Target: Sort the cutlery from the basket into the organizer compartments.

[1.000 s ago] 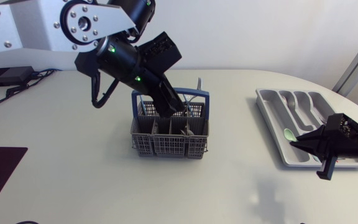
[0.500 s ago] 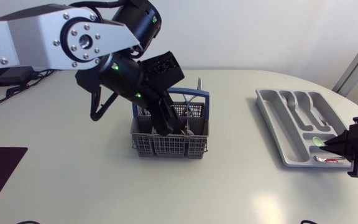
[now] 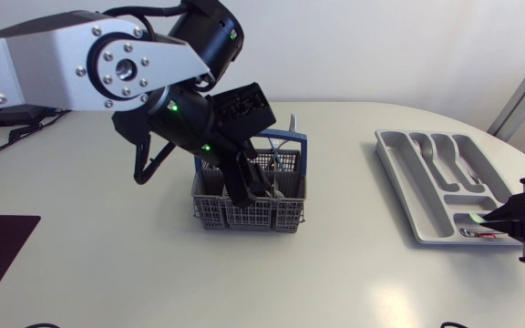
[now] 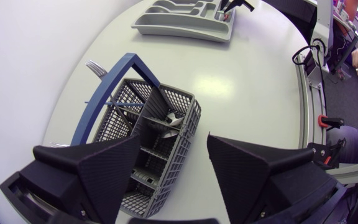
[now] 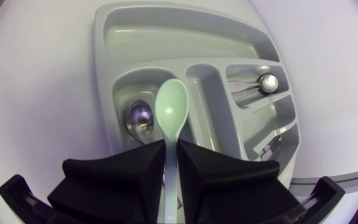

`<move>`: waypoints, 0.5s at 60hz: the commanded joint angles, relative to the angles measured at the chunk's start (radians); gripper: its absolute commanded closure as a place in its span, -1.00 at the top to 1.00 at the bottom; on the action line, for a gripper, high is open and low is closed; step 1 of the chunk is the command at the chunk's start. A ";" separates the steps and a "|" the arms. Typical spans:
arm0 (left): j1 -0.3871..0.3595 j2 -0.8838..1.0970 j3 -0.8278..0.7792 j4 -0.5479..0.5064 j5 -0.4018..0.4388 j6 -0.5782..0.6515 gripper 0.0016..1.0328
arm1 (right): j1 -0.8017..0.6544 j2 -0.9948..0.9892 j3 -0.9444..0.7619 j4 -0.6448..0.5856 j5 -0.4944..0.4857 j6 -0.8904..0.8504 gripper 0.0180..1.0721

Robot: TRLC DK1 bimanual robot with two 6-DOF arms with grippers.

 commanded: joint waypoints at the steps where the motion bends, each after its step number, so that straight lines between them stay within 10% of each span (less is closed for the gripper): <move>1: -0.006 -0.031 -0.031 0.008 -0.005 0.021 0.43 | -0.001 -0.016 -0.038 0.021 0.003 -0.038 -0.40; 30: -0.001 -0.107 -0.116 0.016 -0.005 0.041 0.44 | 0.272 -0.553 -0.184 -0.191 -0.060 0.364 0.08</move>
